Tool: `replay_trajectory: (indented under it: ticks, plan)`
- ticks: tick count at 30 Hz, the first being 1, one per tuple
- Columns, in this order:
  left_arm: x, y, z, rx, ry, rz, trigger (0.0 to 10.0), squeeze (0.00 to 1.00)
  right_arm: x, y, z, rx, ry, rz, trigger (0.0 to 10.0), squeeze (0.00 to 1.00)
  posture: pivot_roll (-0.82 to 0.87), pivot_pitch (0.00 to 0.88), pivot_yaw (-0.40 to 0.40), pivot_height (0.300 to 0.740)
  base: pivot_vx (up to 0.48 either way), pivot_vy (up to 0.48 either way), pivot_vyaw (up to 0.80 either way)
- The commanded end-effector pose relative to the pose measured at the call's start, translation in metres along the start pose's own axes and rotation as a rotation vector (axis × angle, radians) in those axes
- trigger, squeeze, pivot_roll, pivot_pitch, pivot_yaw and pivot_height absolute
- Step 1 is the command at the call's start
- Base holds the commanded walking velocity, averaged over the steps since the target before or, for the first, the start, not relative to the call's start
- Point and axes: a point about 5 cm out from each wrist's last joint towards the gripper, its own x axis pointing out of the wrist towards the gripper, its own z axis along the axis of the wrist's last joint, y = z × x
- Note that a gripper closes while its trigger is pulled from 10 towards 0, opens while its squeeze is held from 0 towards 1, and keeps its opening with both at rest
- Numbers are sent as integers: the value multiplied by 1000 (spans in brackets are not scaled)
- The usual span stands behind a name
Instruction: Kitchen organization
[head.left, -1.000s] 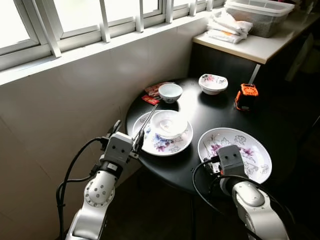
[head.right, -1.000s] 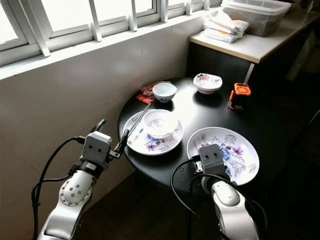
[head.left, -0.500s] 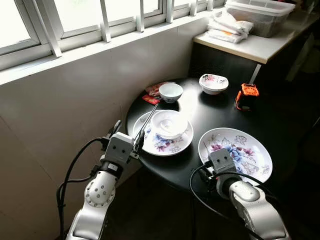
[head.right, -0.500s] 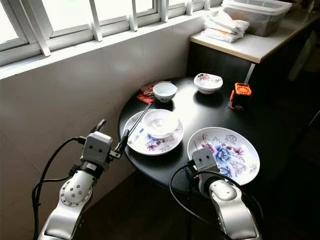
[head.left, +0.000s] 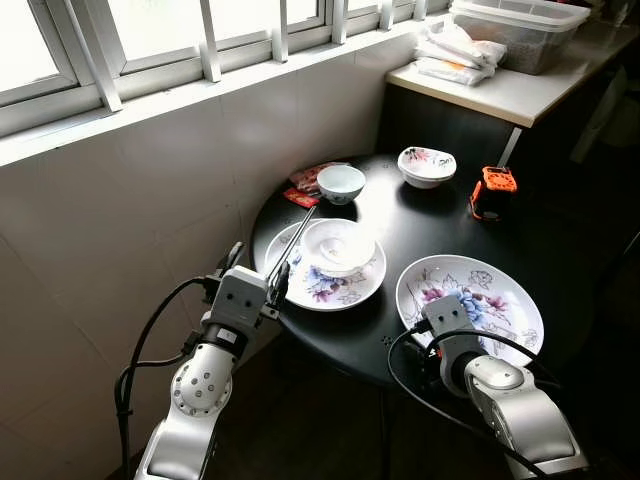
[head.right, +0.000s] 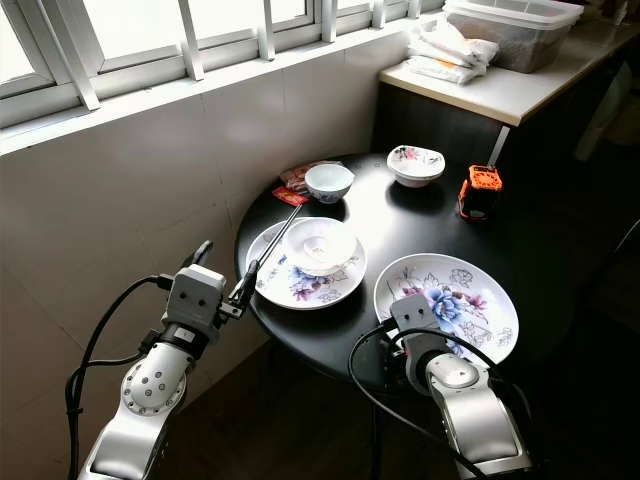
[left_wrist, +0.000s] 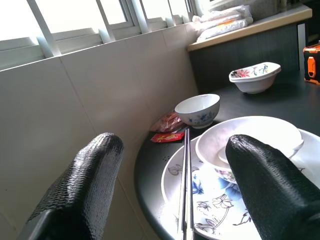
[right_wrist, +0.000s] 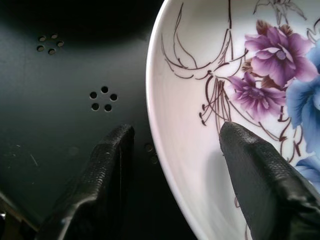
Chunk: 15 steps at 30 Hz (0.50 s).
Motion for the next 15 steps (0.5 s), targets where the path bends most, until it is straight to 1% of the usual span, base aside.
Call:
replay_trajectory:
  ticks: [1,2,3,4,6,10,11,12,13,14,15]
  plan:
    - [0,-2,0,0,11,-5,10000,0,1,2,2,11,5,25,9451,0,61,0,-39,740,0,0,0]
    - [0,-2,0,0,11,-5,10000,0,1,2,1,10,10,27,4980,0,61,0,-40,740,0,0,0]
    - [0,-2,0,0,12,-5,10000,0,1,2,1,12,15,29,4039,0,61,0,-40,740,0,0,0]
    - [0,-2,0,-1,12,-5,10000,0,1,2,1,13,19,27,2824,0,61,0,-40,740,0,0,0]
    - [0,-2,0,-1,14,-4,10000,0,2,0,1,12,20,16,0,0,62,0,-42,740,0,0,0]
    - [0,-1,0,-2,15,-3,10000,0,2,-2,2,7,23,-1,0,0,61,0,-41,740,0,0,0]
    - [0,-1,0,-2,16,-3,10000,0,2,-3,2,-4,31,-20,3216,0,61,0,-40,740,0,0,0]
    - [0,-1,-1,-2,17,-3,10000,0,3,-4,2,-16,38,-37,10000,0,61,0,-39,740,0,0,0]
    - [0,-1,-1,-2,18,-3,10000,0,3,-4,2,-16,38,-34,10000,0,60,0,-38,740,0,0,0]
    - [1,-1,-1,-2,18,-4,10000,0,3,-3,2,-15,37,-30,9765,0,60,0,-37,740,0,0,0]
    - [1,-1,-1,-2,19,-4,10000,0,3,-3,2,-14,37,-27,4706,0,60,0,-37,740,0,0,0]
